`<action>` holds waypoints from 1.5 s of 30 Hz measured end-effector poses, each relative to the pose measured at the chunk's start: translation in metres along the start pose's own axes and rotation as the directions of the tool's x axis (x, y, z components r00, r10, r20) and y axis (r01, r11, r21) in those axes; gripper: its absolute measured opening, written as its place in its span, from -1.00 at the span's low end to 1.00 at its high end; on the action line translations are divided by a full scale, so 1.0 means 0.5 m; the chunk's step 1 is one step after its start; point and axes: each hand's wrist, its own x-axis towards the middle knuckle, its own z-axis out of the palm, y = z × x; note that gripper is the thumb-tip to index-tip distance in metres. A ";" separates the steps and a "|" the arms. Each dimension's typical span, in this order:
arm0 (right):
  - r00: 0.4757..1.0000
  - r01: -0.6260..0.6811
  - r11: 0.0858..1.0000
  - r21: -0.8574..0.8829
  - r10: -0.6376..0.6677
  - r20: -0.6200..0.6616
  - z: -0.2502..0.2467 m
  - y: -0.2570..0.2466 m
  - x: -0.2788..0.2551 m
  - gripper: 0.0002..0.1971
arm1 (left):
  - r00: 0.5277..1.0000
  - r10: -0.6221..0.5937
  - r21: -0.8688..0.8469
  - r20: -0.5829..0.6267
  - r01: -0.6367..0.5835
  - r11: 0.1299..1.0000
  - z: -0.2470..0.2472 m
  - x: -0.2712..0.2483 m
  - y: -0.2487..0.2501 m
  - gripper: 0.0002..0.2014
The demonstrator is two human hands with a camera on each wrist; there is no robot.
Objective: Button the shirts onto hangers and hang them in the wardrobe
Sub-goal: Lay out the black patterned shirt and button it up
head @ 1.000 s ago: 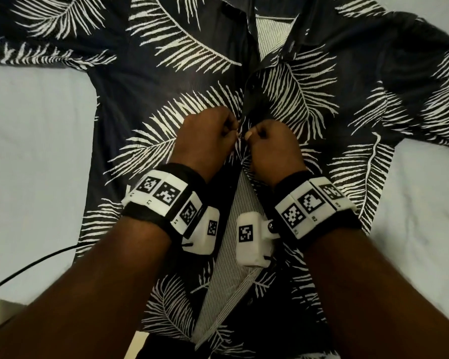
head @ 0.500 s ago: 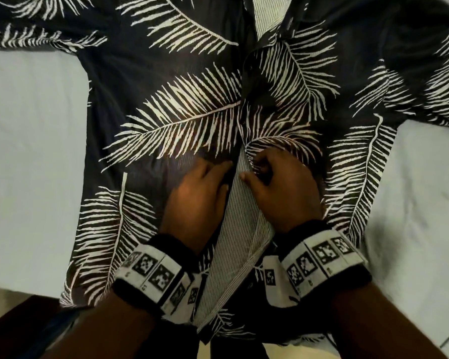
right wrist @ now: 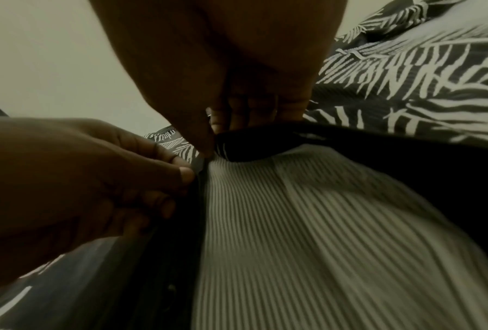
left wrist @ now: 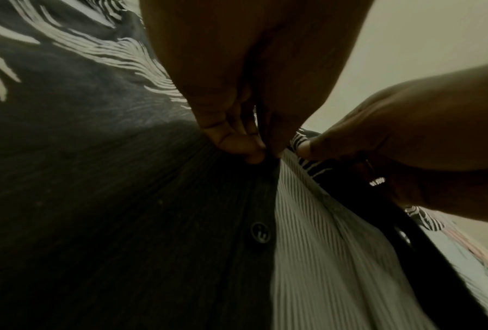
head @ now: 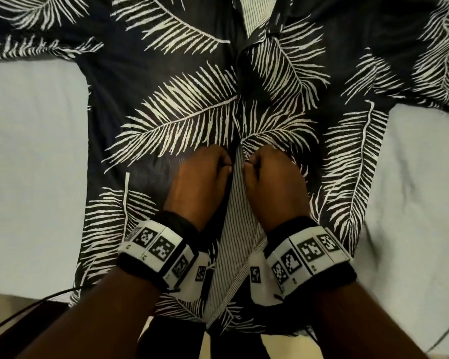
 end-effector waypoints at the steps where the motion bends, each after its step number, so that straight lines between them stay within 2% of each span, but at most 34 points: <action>1: 1.000 -0.004 0.999 0.040 0.005 -0.007 0.004 -0.004 -0.002 -0.87 | 1.000 -0.002 -0.056 0.000 0.002 0.998 -0.001 0.001 -0.003 -0.91; 5: 1.000 -0.016 0.969 0.246 0.017 -0.002 0.029 -0.017 -0.007 -0.94 | 0.996 -0.076 -0.338 0.048 0.088 0.937 -0.006 0.008 -0.017 -0.82; 8: 0.999 -0.044 0.951 0.305 0.051 -0.013 0.043 -0.016 -0.004 -0.94 | 0.986 -0.132 -0.498 0.099 0.164 0.851 -0.010 0.009 -0.021 -0.81; 11: 0.998 -0.043 0.950 0.311 0.053 -0.021 0.047 -0.013 -0.001 -0.91 | 0.978 -0.186 -0.573 0.100 0.209 0.792 -0.006 0.008 -0.027 -0.79; 17: 1.000 0.013 0.957 0.290 -0.010 -0.011 0.034 -0.001 0.004 -0.90 | 0.960 -0.269 -0.628 0.080 0.258 0.734 0.004 0.006 -0.021 -0.81; 19: 0.998 0.053 0.959 0.278 -0.055 -0.002 0.029 0.003 0.004 -0.88 | 0.954 -0.295 -0.617 0.049 0.261 0.742 0.003 0.004 -0.011 -0.95; 22: 0.993 0.112 0.959 0.262 -0.116 -0.002 0.026 0.007 0.001 -0.87 | 0.951 -0.310 -0.587 0.022 0.263 0.765 -0.003 0.002 0.002 -0.82; 26: 0.990 0.136 0.952 0.274 -0.139 -0.008 0.015 0.010 0.000 -0.85 | 0.951 -0.309 -0.539 0.019 0.270 0.798 -0.004 0.008 0.005 -0.91; 31: 0.994 0.031 0.944 0.328 -0.064 0.089 0.013 0.010 0.017 -0.90 | 0.951 -0.309 -0.463 0.001 0.274 0.843 0.002 0.013 -0.002 -0.98; 33: 0.994 -0.017 0.955 0.296 -0.016 0.108 0.018 0.007 0.027 -0.96 | 0.952 -0.307 -0.444 -0.003 0.273 0.853 0.003 0.014 -0.003 -0.96; 36: 0.990 -0.047 0.978 0.203 0.018 0.141 0.024 -0.002 0.038 -0.94 | 0.957 -0.290 -0.424 -0.008 0.260 0.868 0.004 0.017 -0.007 -0.94; 40: 0.973 -0.042 0.997 0.063 0.026 0.230 0.021 -0.020 0.044 -0.84 | 0.980 -0.198 -0.351 -0.012 0.182 0.919 -0.001 0.020 -0.011 -0.88; 43: 0.966 -0.062 0.996 0.071 0.042 0.255 0.020 -0.028 0.040 -0.81 | 0.994 -0.110 -0.274 0.004 0.106 0.956 -0.013 0.022 -0.015 -0.82; 45: 0.970 -0.077 0.991 0.111 0.049 0.239 0.024 -0.029 0.034 -0.80 | 1.000 -0.010 -0.121 0.013 0.011 0.993 -0.022 0.024 -0.014 -0.77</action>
